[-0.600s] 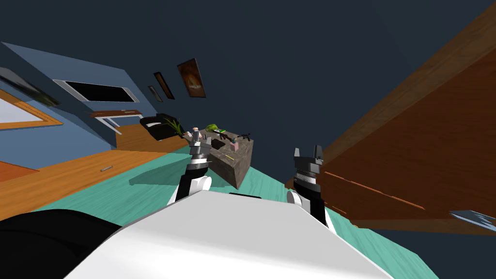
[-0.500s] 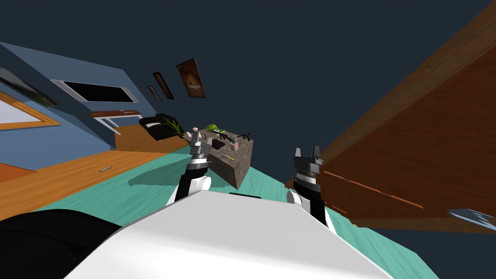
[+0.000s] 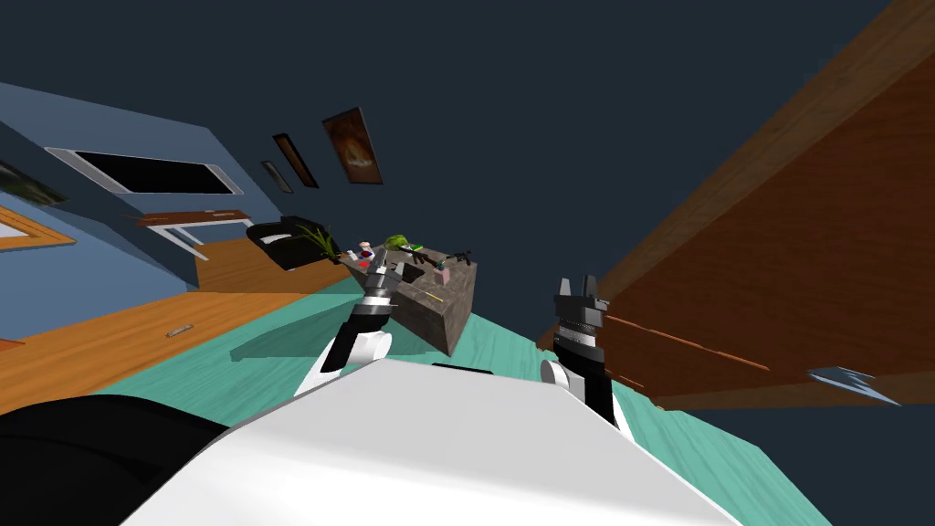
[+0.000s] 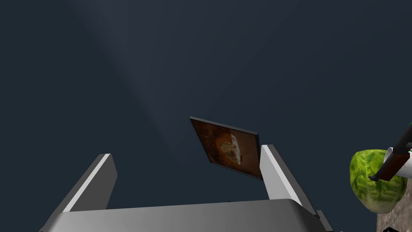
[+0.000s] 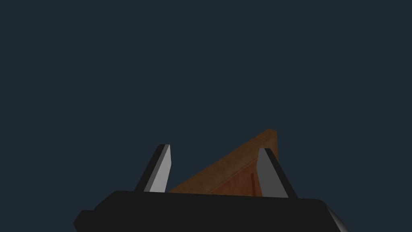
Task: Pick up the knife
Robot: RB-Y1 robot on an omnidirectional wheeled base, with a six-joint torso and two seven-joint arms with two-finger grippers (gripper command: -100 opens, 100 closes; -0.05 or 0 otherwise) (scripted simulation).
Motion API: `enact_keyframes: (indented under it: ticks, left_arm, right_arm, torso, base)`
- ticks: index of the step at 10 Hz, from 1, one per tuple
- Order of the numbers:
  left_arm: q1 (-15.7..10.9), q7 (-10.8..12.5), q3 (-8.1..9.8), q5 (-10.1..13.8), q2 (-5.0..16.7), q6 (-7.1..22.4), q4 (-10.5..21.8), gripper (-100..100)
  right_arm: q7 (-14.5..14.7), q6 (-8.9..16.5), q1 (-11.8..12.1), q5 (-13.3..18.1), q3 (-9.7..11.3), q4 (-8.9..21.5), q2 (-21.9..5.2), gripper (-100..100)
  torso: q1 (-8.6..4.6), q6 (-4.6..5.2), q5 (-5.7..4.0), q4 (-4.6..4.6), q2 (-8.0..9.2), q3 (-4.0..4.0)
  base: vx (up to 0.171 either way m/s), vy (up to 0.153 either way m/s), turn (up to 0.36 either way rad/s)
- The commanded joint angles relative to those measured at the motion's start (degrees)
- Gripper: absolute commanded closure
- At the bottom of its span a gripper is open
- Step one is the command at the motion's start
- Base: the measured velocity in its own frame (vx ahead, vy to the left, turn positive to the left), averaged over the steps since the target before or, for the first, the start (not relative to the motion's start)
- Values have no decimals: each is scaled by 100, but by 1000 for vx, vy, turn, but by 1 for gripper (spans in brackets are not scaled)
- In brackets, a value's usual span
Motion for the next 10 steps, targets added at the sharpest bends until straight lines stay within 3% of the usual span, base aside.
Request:
enact_keyframes:
  ticks: [1, 10]
  left_arm:
    - [-7, -14, 8, 24, 71, 196, 3, -100]
    - [-237, -110, 147, 291, 451, 1518, 126, -100]
  right_arm:
    - [0, 0, 0, 0, 0, 0, 0, 0]
    - [0, 0, 1, 0, 0, 0, 0, 0]
  torso:
    - [0, 0, 0, 0, 0, 0]
    - [-16, -2, -3, 0, -2, -1]
  base:
    - [-19, 67, -42]
    - [-19, 56, -75]
